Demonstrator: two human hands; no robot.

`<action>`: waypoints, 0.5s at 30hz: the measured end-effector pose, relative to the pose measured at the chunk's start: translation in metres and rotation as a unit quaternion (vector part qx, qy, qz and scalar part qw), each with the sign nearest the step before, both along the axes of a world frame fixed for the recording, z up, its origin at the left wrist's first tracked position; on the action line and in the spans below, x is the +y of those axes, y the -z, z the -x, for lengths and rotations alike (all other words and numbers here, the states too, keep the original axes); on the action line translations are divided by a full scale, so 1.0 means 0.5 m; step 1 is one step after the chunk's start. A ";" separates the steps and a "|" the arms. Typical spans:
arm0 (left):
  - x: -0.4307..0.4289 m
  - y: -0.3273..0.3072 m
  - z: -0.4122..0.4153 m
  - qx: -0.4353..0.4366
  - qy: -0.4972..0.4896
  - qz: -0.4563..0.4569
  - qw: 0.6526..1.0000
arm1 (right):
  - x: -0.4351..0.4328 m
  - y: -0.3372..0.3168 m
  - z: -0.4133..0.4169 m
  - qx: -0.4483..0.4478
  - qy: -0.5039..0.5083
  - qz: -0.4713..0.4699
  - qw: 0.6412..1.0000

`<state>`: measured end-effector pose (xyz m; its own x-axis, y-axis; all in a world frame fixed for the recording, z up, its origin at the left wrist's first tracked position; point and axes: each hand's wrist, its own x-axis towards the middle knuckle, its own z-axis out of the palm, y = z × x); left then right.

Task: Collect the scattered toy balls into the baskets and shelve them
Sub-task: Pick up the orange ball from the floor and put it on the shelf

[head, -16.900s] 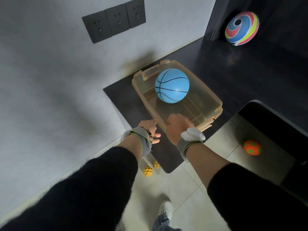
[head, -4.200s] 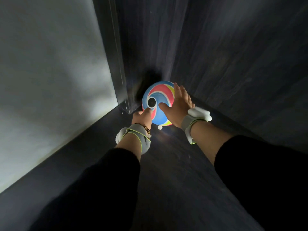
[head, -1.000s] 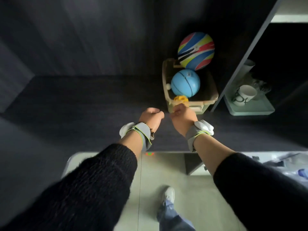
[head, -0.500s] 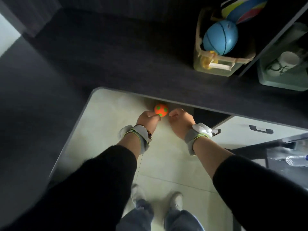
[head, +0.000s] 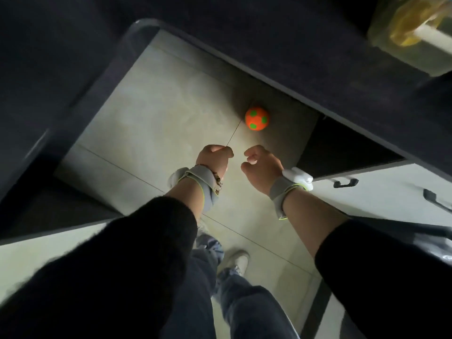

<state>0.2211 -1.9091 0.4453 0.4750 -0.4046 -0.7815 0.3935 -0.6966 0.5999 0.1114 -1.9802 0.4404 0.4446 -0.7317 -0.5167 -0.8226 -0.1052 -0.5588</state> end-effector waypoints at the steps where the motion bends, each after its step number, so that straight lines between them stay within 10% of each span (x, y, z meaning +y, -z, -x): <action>1: 0.000 0.040 -0.011 0.008 -0.008 -0.006 1.000 | -0.004 0.035 -0.015 0.008 -0.006 -0.001 1.000; 15: -0.094 0.686 -0.139 -0.022 0.021 -0.035 0.999 | -0.138 0.627 -0.140 0.073 -0.058 0.009 0.996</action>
<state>0.2906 -1.9560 0.1025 0.4935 -0.3697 -0.7873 0.3379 -0.7526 0.5652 0.1815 -2.0491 0.1267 0.4480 -0.6891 -0.5697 -0.8766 -0.2135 -0.4312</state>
